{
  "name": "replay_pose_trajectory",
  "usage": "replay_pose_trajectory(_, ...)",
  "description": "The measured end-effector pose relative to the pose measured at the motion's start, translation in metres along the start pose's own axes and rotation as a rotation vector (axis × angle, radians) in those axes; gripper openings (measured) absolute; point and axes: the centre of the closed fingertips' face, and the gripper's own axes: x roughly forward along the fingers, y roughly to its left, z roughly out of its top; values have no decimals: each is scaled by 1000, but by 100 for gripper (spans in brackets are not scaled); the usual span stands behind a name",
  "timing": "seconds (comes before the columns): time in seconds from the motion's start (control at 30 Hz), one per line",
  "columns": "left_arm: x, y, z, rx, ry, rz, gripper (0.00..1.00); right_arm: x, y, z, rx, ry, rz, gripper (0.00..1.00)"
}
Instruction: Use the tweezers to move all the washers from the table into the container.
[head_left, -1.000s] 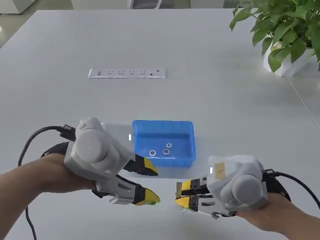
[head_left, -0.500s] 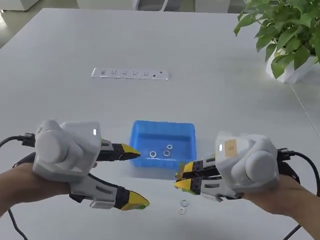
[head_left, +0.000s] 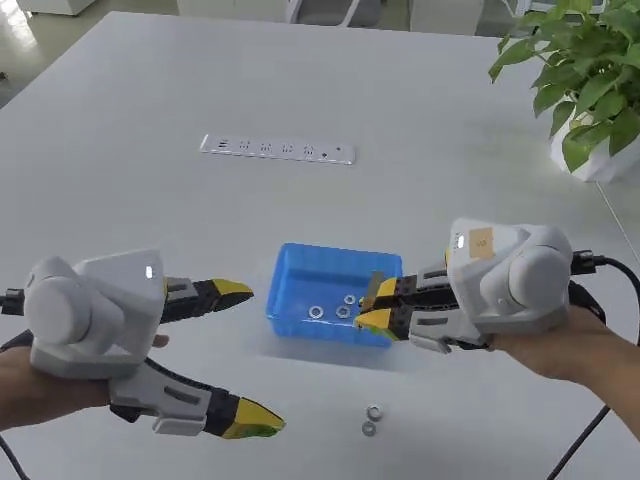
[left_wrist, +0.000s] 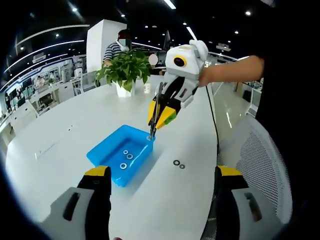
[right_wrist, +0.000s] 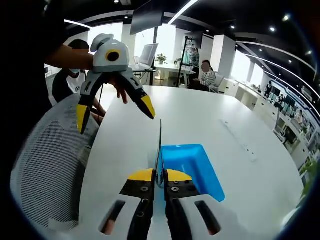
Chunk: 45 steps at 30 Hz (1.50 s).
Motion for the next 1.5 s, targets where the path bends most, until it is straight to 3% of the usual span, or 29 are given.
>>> replay_pose_trajectory(0.27, -6, 5, -2, -24, -20, 31, 99, 10, -18, -6, -4, -3, -1, 6)
replay_pose_trajectory(0.6, -12, 10, -6, -51, -32, 52, 99, 23, -34, -23, 1, 9, 3, 7)
replay_pose_trajectory(0.8, -13, 10, -8, -52, -17, 65, 99, 30, -42, -37, 17, 22, -5, 7)
replay_pose_trajectory(1.5, -13, 23, -8, -56, -17, 73, 95, 59, -50, -70, 32, 64, 15, 7)
